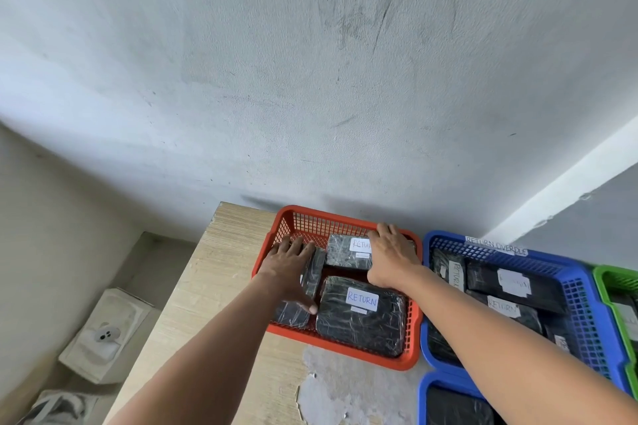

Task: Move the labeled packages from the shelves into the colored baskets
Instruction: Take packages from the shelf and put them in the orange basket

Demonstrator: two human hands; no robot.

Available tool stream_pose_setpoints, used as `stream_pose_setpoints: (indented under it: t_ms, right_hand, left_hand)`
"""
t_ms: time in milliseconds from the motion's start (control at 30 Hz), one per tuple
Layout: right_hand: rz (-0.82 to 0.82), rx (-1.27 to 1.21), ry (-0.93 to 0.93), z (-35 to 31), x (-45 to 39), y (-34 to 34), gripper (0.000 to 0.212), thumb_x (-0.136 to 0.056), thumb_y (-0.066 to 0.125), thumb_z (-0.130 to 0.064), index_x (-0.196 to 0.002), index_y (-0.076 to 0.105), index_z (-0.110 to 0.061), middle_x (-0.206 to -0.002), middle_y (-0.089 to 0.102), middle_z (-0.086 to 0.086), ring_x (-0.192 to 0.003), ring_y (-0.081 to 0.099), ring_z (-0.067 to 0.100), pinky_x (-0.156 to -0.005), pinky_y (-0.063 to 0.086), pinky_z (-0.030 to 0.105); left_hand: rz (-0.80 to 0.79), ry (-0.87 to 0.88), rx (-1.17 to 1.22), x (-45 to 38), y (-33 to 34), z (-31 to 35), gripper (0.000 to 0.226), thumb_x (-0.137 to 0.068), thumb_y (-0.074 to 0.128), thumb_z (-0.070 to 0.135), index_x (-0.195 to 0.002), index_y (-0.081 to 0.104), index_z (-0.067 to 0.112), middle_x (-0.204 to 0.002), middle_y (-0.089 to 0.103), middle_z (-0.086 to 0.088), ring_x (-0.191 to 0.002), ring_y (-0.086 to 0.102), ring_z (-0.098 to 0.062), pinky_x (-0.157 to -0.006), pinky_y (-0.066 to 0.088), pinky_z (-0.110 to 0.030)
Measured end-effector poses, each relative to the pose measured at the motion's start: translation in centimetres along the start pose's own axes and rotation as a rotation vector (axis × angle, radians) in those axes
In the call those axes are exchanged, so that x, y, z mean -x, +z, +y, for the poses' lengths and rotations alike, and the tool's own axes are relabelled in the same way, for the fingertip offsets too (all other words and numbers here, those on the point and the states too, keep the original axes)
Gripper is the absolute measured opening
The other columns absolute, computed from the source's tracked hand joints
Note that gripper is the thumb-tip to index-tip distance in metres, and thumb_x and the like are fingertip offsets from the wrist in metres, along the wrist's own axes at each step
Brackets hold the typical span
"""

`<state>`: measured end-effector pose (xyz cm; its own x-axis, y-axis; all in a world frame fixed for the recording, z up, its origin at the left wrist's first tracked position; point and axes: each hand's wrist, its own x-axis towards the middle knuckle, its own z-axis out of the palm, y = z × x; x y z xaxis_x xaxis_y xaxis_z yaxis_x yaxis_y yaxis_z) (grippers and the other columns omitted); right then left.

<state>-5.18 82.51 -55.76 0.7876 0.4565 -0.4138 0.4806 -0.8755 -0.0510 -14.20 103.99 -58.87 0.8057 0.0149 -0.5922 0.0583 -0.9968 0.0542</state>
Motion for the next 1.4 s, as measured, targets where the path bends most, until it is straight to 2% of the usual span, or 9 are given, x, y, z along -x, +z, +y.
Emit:
stream_pose_setpoints:
  t_ms: [100,200,300,400,500,633,767,1033,1400]
  right_hand:
    - [-0.012,-0.025,0.035,-0.4,0.0,-0.7,0.060,-0.068,0.065,-0.022,-0.124,0.047,-0.010,-0.129,0.035,0.006,-0.120,0.033,0.026,-0.098,0.048,0.036]
    - [-0.017,-0.071,0.067,-0.4,-0.1,-1.4,0.053,-0.067,0.064,-0.024,-0.115,0.048,-0.012,-0.122,0.034,0.006,-0.117,0.033,0.026,-0.091,0.048,0.036]
    - [-0.035,-0.114,0.054,0.1,-0.1,-1.4,0.062,-0.066,0.064,-0.023,-0.125,0.047,-0.013,-0.123,0.034,0.006,-0.119,0.033,0.026,-0.094,0.045,0.037]
    - [-0.070,-0.180,0.041,0.2,0.1,-0.8,0.079,-0.068,0.064,-0.018,-0.143,0.037,-0.012,-0.134,0.033,0.006,-0.127,0.033,0.027,-0.103,0.042,0.037]
    - [-0.097,-0.222,0.035,-0.3,0.3,-0.2,0.086,-0.073,0.065,-0.014,-0.150,0.027,-0.011,-0.145,0.035,0.008,-0.136,0.035,0.028,-0.114,0.036,0.039]
    - [-0.142,-0.163,0.007,0.0,-0.3,-0.1,0.095,-0.077,0.073,-0.014,-0.156,0.020,-0.014,-0.155,0.032,0.008,-0.142,0.034,0.029,-0.112,0.041,0.041]
    - [-0.223,-0.077,-0.003,0.0,-1.0,-0.5,0.102,-0.074,0.085,-0.027,-0.156,0.025,-0.017,-0.154,0.036,0.007,-0.139,0.040,0.031,-0.107,0.044,0.045]
    - [-0.259,-0.031,0.003,-0.7,-1.3,0.3,0.101,-0.074,0.087,-0.026,-0.155,0.028,-0.016,-0.155,0.038,0.009,-0.137,0.044,0.032,-0.105,0.046,0.043]
    - [-0.304,-0.051,0.007,0.3,-1.5,-0.2,0.113,-0.059,0.090,-0.050,-0.154,0.032,-0.031,-0.151,0.048,0.003,-0.136,0.047,0.030,-0.103,0.046,0.045]
  left_hand:
    - [-0.021,-0.023,0.018,-0.1,-0.4,0.2,0.153,-0.054,0.079,0.077,-0.157,-0.019,0.022,-0.167,-0.014,-0.008,-0.152,-0.014,-0.036,-0.124,0.006,-0.052]
    - [-0.025,-0.028,0.013,-0.2,-0.4,0.3,0.155,-0.053,0.079,0.078,-0.157,-0.019,0.019,-0.167,-0.014,-0.009,-0.152,-0.014,-0.036,-0.125,0.005,-0.050]
    - [-0.008,-0.030,-0.005,-0.2,-0.4,0.0,0.154,-0.052,0.077,0.080,-0.158,-0.017,0.018,-0.167,-0.012,-0.010,-0.153,-0.012,-0.035,-0.125,0.006,-0.048]
    - [0.018,-0.030,-0.025,0.1,-0.2,-0.1,0.153,-0.053,0.075,0.081,-0.158,-0.015,0.018,-0.168,-0.008,-0.011,-0.153,-0.008,-0.035,-0.125,0.012,-0.049]
    - [0.030,-0.032,-0.028,0.4,0.3,-0.2,0.152,-0.053,0.073,0.084,-0.158,-0.016,0.019,-0.168,-0.008,-0.010,-0.154,-0.009,-0.034,-0.125,0.012,-0.048]
    - [0.057,-0.028,-0.041,0.3,0.8,-0.6,0.153,-0.051,0.069,0.088,-0.158,-0.016,0.020,-0.168,-0.008,-0.008,-0.154,-0.009,-0.032,-0.125,0.015,-0.049]
    - [0.054,-0.035,-0.036,0.3,1.1,-0.6,0.155,-0.049,0.068,0.090,-0.158,-0.017,0.021,-0.167,-0.013,-0.007,-0.153,-0.012,-0.031,-0.125,0.012,-0.049]
    - [0.062,-0.047,-0.015,0.3,1.5,-0.5,0.152,-0.052,0.070,0.088,-0.157,-0.019,0.022,-0.167,-0.015,-0.005,-0.153,-0.014,-0.030,-0.125,0.009,-0.047]
    - [0.054,-0.072,-0.020,0.3,1.9,0.1,0.153,-0.054,0.072,0.085,-0.156,-0.023,0.022,-0.166,-0.020,-0.006,-0.152,-0.018,-0.031,-0.125,0.011,-0.049]
